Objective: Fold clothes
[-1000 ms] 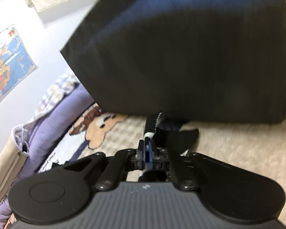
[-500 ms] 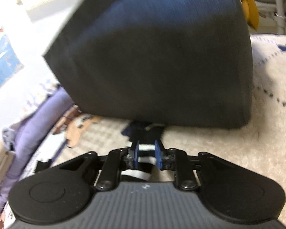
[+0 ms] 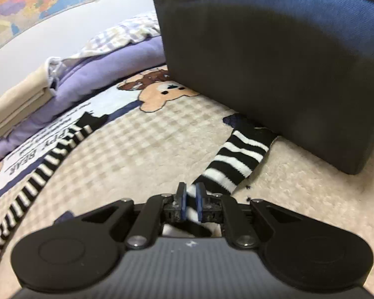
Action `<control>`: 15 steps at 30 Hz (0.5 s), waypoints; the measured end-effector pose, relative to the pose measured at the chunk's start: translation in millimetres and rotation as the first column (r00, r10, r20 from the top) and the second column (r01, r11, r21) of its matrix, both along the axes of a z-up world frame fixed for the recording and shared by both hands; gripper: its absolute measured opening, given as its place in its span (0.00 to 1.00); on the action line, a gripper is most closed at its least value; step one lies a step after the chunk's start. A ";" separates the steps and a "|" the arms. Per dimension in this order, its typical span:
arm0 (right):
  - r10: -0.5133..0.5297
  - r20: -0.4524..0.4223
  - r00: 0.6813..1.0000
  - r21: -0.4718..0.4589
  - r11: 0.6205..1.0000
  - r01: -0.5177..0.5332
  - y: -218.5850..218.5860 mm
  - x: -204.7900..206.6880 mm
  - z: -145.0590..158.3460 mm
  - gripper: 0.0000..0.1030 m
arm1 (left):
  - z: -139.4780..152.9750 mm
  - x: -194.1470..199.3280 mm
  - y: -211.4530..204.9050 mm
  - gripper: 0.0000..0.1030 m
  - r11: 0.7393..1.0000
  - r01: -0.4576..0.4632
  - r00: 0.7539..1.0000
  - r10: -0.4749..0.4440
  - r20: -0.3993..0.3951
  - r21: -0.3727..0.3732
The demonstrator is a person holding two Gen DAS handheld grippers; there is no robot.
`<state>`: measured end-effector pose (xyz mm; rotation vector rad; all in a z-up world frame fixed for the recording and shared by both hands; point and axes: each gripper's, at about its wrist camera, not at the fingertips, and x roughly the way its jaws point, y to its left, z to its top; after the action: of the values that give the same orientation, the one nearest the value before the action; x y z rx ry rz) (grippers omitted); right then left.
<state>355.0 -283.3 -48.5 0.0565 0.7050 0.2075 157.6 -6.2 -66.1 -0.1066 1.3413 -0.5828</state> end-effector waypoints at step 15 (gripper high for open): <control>-0.179 0.047 0.983 0.104 0.979 0.174 -14.5 49.5 2.6 0.12 | 0.3 -0.6 3.3 0.72 1.000 -0.006 1.000 0.006 -0.009 -0.018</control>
<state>404.5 -297.8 -45.8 0.2075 0.6298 0.0736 157.0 -2.9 -65.8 -0.1278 1.3442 -0.5898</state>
